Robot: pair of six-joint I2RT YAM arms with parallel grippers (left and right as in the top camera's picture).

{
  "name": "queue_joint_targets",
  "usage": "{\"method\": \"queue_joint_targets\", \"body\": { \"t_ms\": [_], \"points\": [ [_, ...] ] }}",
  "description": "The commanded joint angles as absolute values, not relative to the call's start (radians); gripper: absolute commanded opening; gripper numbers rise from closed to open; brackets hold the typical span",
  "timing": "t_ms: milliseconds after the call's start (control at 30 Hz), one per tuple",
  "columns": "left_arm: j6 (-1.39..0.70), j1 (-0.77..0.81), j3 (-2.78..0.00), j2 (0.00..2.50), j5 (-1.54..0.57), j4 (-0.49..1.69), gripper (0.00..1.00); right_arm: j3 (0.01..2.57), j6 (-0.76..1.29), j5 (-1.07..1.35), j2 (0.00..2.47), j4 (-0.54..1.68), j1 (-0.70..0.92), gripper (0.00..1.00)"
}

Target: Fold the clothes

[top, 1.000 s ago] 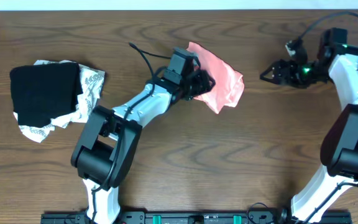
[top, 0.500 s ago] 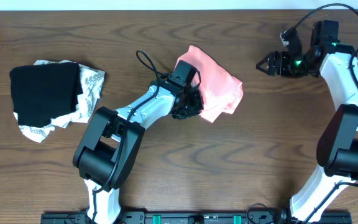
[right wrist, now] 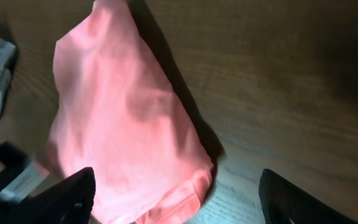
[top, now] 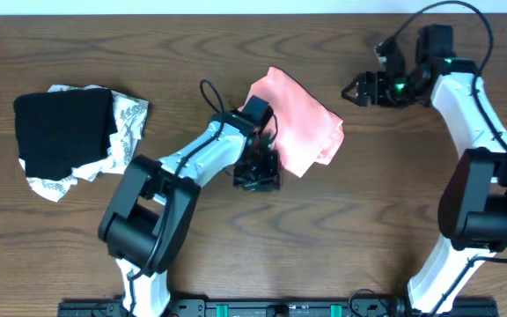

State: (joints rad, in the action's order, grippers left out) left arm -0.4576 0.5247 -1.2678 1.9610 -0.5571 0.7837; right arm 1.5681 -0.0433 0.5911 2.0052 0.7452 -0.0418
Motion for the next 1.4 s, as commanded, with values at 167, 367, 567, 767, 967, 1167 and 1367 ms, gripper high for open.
{"method": "queue_joint_targets", "body": {
  "t_ms": [167,367,567,767,967,1167,1367],
  "points": [
    [-0.334,0.521,-1.274,1.821,-0.398,0.888,0.12,1.510,-0.049,0.515,1.982,0.635,0.024,0.81],
    [-0.383,0.512,-1.274,1.707,-0.201,0.760,0.12,1.385,0.052,0.474,1.982,0.416,0.075,0.41],
    [-0.381,0.477,-1.274,1.665,-0.051,0.649,0.13,1.263,0.227,0.412,1.982,0.250,0.131,0.16],
    [-0.340,0.454,-1.274,1.692,-0.047,0.600,0.11,1.187,0.217,0.307,1.982,0.242,0.167,0.13],
    [-0.340,0.448,-1.274,1.693,-0.047,0.604,0.11,1.156,0.124,0.516,1.982,0.361,0.204,0.07],
    [-0.340,0.430,-1.274,1.693,-0.047,0.628,0.11,1.157,0.076,0.667,1.967,0.530,0.302,0.01],
    [-0.340,0.422,-1.274,1.693,-0.048,0.658,0.11,1.157,0.015,0.569,1.839,0.616,0.435,0.02]
  ]
}}
